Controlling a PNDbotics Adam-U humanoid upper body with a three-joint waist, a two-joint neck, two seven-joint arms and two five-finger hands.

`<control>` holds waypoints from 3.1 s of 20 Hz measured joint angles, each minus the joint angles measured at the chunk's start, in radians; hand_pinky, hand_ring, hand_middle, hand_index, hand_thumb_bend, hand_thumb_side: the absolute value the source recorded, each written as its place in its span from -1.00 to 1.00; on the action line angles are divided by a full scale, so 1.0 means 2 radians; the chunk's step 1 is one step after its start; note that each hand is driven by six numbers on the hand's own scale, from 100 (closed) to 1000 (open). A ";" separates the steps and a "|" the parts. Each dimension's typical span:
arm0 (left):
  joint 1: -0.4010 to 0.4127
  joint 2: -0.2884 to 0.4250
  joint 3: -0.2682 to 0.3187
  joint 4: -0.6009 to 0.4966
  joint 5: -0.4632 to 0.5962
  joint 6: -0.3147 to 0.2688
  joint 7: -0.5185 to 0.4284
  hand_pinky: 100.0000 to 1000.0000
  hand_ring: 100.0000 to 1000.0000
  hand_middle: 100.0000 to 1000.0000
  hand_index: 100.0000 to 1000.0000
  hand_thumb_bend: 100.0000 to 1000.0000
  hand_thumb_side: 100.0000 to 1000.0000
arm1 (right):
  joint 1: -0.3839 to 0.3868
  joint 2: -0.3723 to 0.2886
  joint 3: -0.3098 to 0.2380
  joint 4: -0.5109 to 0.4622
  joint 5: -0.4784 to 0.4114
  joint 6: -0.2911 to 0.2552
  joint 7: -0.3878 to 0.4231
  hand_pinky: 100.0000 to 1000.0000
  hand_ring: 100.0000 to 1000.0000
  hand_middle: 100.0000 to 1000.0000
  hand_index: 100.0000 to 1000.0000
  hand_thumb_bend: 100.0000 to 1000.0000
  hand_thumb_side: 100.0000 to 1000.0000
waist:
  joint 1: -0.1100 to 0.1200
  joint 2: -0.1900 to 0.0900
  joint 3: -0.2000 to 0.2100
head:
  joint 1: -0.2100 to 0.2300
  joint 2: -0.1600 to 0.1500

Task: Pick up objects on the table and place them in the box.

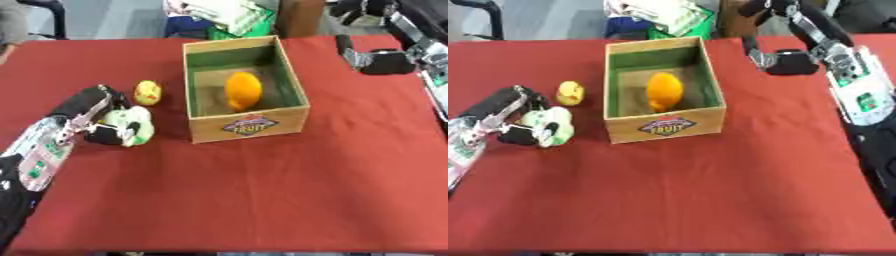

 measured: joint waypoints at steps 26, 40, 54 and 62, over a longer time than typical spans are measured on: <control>-0.157 -0.029 0.020 0.031 0.090 0.017 0.122 0.03 -0.77 -0.96 -0.09 -1.00 -0.77 | -0.001 0.037 0.033 0.004 0.007 -0.030 0.043 0.24 0.47 0.36 0.59 -1.00 -0.42 | 0.005 -0.003 -0.066 | 0.022 0.001; -0.163 -0.075 0.013 0.112 0.061 -0.085 0.002 0.47 0.26 0.29 0.54 -0.03 -0.57 | -0.007 0.058 0.046 0.014 0.013 -0.045 0.069 0.24 0.50 0.36 0.60 -1.00 -0.41 | 0.009 0.002 -0.074 | 0.027 0.000; -0.119 0.004 0.059 0.099 0.077 0.009 0.032 0.43 0.26 0.33 0.57 -0.17 -0.62 | 0.000 0.053 0.045 0.020 0.023 -0.047 0.065 0.25 0.51 0.36 0.60 -1.00 -0.40 | 0.010 0.000 -0.060 | 0.015 0.000; -0.119 -0.009 0.065 0.180 0.011 -0.006 0.010 0.38 0.17 0.23 0.50 -0.23 -0.64 | 0.000 0.053 0.045 0.020 0.023 -0.049 0.063 0.25 0.51 0.36 0.61 -1.00 -0.40 | 0.004 0.000 -0.061 | 0.014 0.000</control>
